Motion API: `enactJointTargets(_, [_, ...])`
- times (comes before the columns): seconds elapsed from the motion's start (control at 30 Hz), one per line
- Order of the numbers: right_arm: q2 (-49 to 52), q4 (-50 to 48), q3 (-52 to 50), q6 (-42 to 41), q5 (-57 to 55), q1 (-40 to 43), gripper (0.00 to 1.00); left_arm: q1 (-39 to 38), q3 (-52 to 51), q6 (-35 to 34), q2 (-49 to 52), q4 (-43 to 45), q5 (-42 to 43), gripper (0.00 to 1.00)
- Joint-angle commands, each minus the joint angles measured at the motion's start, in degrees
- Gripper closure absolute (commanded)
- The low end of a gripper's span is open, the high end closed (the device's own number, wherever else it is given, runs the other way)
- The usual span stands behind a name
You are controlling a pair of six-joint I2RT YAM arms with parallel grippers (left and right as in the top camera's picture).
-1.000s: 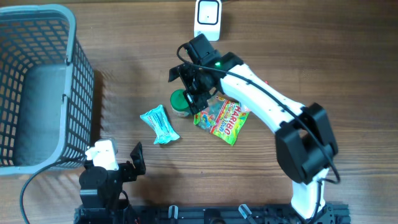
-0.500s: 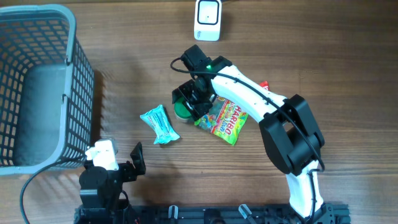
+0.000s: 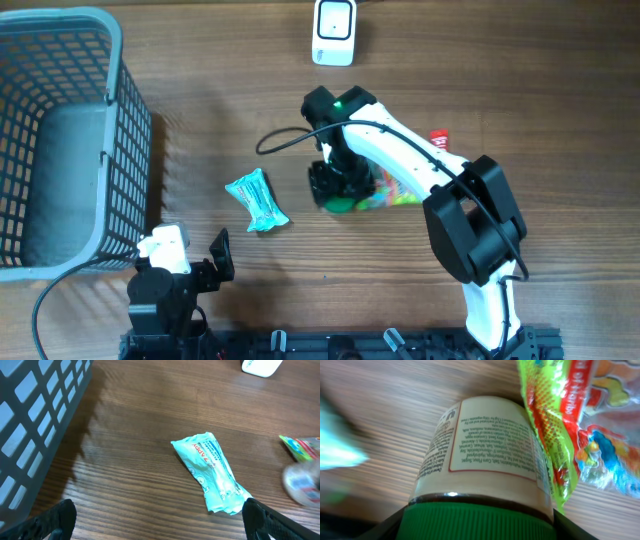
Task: Scan the item barcode
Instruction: 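Lift the green jar upward with the right gripper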
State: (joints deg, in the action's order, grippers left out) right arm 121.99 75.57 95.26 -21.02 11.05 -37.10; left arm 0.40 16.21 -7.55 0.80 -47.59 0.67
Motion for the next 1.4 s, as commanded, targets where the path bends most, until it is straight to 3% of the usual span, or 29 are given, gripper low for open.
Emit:
enactJointTargets(0.0, [-0.42,3.39,1.07,6.27,-18.86,-0.13,0.27,-0.31,-0.57,1.31,-0.31,0.15,-0.72,0.0])
enactJointTargets(0.13, [-0.42,3.67,3.23,6.03,-19.91,-0.24,0.01,-0.31,-0.57,1.31,-0.31,0.13,-0.72,0.0])
enactJointTargets(0.27, [-0.42,9.35,13.49,5.64,-18.53,-0.94,0.01,-0.31,-0.57,1.31,-0.31,0.15,-0.74,0.0])
enactJointTargets(0.33, [-0.42,14.19,20.79,1.05,-18.36,-1.09,0.01,-0.31,-0.57,1.31,-0.31,0.15,-0.72,0.0])
enactJointTargets(0.4, [-0.85,16.61,26.6,-6.1,-15.8,-1.09,0.01,-0.31,-0.57,1.31,-0.31,0.13,-0.74,0.0])
enactJointTargets(0.5, [-3.45,16.61,28.46,-30.71,-3.52,-0.09,0.0,-0.31,-0.57,1.31,-0.31,0.15,-0.74,0.0])
enactJointTargets(0.67, [-3.61,16.59,27.28,-65.33,-4.22,0.22,0.0,-0.31,-0.57,1.31,-0.31,0.15,-0.74,0.0])
enactJointTargets(0.73, [-3.61,16.59,27.17,-72.02,-5.75,0.22,0.0,-0.31,-0.57,1.31,-0.31,0.15,-0.74,0.0])
enactJointTargets(0.97, [-3.61,16.61,21.94,-84.28,-5.46,0.33,0.0,-0.31,-0.57,1.31,-0.31,0.15,-0.74,0.0])
enactJointTargets(1.13, [-3.61,16.59,14.99,-84.76,-5.92,0.33,0.0,-0.31,-0.57,1.31,-0.31,0.15,-0.74,0.0])
enactJointTargets(1.37, [-3.39,16.57,14.1,-84.11,-9.33,0.74,0.0,-0.31,-0.57,1.31,-0.31,0.13,-0.74,0.0])
